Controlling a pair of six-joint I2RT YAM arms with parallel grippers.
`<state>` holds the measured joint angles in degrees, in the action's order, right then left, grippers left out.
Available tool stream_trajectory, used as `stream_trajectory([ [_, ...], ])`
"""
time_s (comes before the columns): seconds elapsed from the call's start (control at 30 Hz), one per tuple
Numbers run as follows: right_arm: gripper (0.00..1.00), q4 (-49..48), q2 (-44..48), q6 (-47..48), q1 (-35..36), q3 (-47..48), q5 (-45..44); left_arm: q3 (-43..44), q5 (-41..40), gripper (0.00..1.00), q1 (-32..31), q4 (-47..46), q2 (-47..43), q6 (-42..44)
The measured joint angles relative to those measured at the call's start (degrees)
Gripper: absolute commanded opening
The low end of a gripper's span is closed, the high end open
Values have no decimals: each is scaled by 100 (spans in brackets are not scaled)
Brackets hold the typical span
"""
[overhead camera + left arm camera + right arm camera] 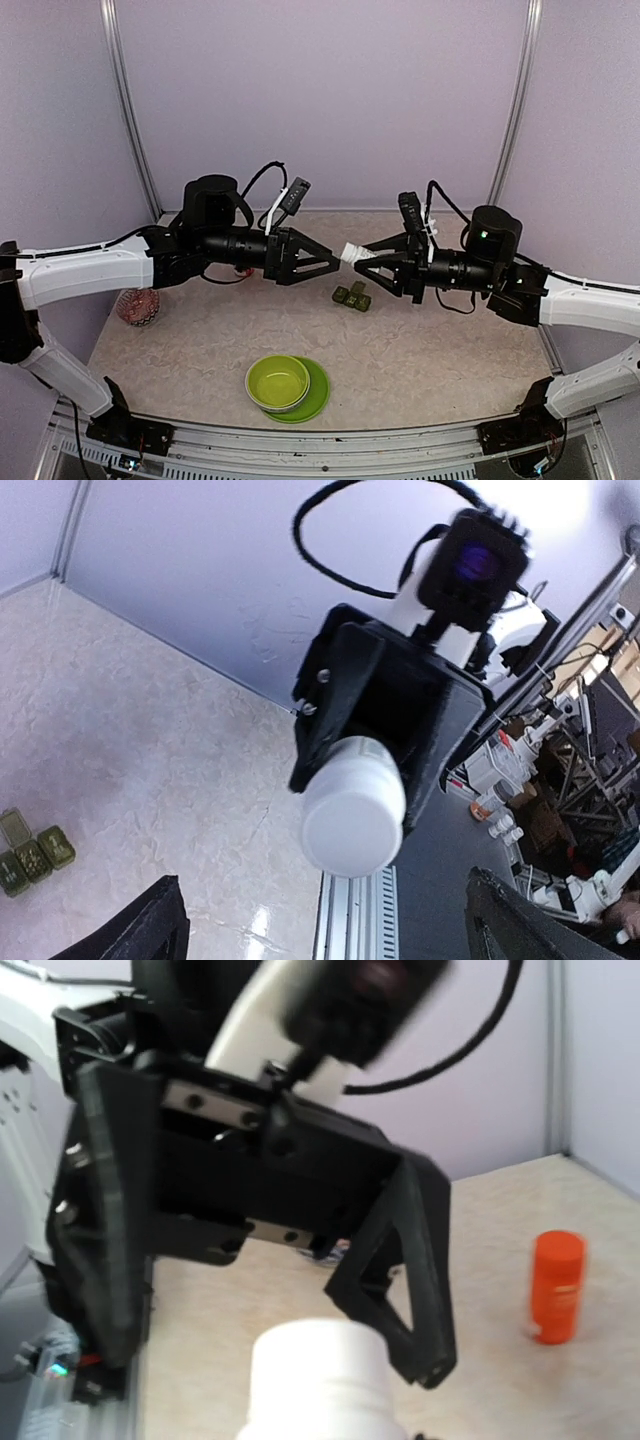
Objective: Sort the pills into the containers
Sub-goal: Screw the lid of the pill bottle onto the pill bottle.
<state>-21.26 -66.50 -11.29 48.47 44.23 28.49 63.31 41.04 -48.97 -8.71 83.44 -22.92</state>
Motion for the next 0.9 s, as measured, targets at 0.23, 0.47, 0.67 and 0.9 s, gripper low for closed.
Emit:
stream_trajectory([
  [0.23, 15, 483, 61, 1185, 254, 31, -516, 175, 216, 83, 118, 70, 437, -603],
  [0.47, 15, 828, 59, 1919, 540, 116, -1064, 372, 566, 58, 142, 7, 686, -1021],
  [0.67, 15, 929, -33, 2129, 564, 138, -1340, 372, 684, 38, 142, -76, 697, -1119],
  [0.9, 14, 977, -197, 2190, 614, 280, -1504, 372, 678, 9, 227, -83, 721, -1086],
])
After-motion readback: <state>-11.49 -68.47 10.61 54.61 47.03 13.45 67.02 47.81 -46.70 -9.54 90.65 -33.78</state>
